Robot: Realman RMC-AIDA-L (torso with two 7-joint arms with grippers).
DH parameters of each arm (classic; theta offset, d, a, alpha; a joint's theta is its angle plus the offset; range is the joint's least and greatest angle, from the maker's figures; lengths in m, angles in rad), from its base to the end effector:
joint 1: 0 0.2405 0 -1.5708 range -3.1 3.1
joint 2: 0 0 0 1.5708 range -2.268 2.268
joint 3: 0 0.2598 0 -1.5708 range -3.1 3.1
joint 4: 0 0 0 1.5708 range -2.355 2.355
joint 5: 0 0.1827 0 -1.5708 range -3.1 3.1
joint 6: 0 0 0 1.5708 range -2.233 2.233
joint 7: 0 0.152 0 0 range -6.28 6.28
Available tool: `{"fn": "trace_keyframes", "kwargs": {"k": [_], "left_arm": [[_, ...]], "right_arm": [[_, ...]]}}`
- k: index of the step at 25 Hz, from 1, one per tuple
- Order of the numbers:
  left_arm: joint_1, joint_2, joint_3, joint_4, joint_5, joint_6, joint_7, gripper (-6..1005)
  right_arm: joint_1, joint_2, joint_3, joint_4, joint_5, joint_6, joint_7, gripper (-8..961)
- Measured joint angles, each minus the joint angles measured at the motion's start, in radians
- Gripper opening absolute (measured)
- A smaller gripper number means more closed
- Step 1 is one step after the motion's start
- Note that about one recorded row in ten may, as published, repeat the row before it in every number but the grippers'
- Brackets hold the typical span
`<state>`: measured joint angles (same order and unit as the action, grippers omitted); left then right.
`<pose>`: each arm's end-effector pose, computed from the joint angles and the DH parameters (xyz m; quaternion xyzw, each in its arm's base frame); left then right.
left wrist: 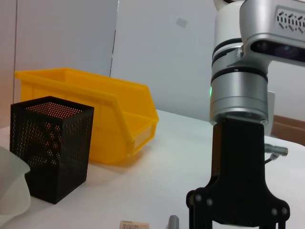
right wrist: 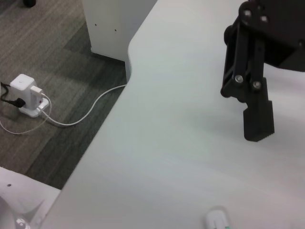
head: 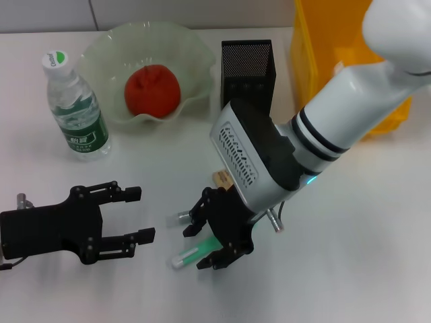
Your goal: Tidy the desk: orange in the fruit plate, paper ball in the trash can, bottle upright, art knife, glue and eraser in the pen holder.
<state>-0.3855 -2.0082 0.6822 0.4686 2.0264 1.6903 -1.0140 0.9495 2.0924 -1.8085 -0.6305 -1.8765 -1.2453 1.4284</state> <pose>-0.2944 0.2433 -0.0112 -0.9517 -0.1555 -0.2448 0.1012 0.1389 0.3077 -0.1312 0.9783 0.1599 0.0682 0.1127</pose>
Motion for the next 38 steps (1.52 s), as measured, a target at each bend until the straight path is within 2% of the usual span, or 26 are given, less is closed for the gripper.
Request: {"fn": "trace_keyframes", "kwargs": {"k": [11, 16, 38], "left_arm": [[0.007, -0.003, 0.000, -0.001, -0.001, -0.003, 0.001, 773], [0.009, -0.005, 0.000, 0.002, -0.004, -0.004, 0.001, 772], [0.011, -0.009, -0.013, 0.007, -0.006, -0.001, 0.002, 771]], "right_arm": [[-0.002, 0.000, -0.025, 0.022, 0.023, 0.053, -0.012, 485], [-0.001, 0.000, -0.070, 0.034, 0.060, 0.084, -0.019, 445], [0.004, 0.000, -0.071, 0.056, 0.061, 0.085, -0.019, 260]]}}
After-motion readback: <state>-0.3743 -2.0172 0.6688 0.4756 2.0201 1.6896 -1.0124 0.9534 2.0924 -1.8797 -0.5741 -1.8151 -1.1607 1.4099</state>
